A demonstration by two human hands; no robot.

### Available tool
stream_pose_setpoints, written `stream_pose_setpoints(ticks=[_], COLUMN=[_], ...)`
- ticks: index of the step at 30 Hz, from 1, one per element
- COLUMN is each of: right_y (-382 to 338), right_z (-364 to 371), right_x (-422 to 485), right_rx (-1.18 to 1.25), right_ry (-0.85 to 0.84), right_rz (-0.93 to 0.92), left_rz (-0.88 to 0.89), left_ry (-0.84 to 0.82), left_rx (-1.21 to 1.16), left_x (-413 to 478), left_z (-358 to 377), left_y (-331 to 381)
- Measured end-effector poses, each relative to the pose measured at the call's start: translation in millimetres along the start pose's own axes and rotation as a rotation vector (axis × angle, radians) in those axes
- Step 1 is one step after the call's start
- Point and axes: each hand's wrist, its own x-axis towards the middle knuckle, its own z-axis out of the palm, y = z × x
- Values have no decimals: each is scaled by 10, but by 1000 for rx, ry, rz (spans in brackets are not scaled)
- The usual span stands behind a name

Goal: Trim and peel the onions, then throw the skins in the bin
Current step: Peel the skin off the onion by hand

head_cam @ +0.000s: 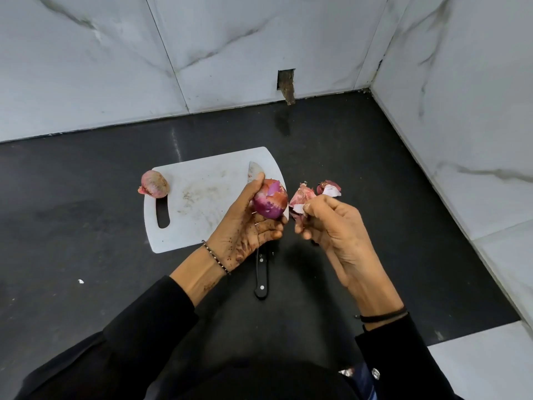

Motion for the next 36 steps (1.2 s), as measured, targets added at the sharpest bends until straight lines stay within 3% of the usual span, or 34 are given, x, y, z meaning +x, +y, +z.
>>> stream_pose_setpoints(ticks=[7, 12, 20, 29, 36], right_y=[76, 80, 108, 164, 194], right_z=[-149, -156, -127, -126, -87], right_x=[38, 4, 18, 61, 45], right_rx=[-390, -661, -896, -954, -814], right_ry=[137, 107, 32, 45, 43], right_rz=[-265, -512, -952, -1016, -913], left_rz=[124, 159, 204, 170, -20], left_ry=[-2, -51, -119, -38, -41], left_rx=[47, 111, 152, 131, 50], left_x=[-15, -45, -43, -56, -32], left_z=[-19, 21, 83, 122, 125], left_y=[7, 7, 77, 55, 30])
